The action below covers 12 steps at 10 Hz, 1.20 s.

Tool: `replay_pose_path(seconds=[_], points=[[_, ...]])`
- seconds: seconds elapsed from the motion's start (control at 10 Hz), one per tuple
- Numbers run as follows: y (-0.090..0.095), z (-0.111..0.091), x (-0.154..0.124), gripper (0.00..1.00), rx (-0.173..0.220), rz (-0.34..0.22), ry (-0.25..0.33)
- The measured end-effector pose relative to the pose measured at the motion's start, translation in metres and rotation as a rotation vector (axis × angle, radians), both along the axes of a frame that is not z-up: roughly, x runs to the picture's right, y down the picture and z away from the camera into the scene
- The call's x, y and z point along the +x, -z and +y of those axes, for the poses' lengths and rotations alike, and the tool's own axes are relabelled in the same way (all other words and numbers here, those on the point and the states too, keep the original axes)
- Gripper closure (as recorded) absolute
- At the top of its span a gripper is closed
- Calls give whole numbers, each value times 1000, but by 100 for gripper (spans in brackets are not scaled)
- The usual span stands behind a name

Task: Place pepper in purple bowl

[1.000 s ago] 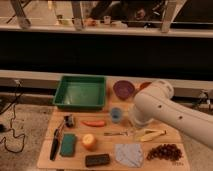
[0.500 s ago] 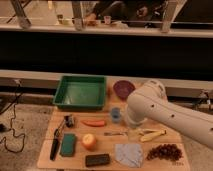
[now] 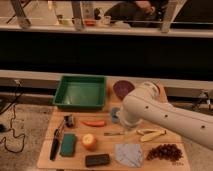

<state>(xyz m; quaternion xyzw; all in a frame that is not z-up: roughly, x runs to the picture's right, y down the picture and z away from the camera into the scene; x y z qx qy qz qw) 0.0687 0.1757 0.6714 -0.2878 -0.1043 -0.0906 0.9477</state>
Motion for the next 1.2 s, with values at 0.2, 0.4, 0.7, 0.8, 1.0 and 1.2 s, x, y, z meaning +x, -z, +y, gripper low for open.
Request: replay_pose_path(seconds=[0.2,0.4,0.7,0.8,1.0,1.2], points=[[-6,-2,-27,20,-5,-18,9],[-10,-7,-37,20,2,-29,16],[-22,-9,-54,20,3,-63,-22],[-27,-6,-59,20,0,-73,-44],[-43,4,-76,20,-8,-89,-74],[-56,14,-87,20,-24,-103,-95]])
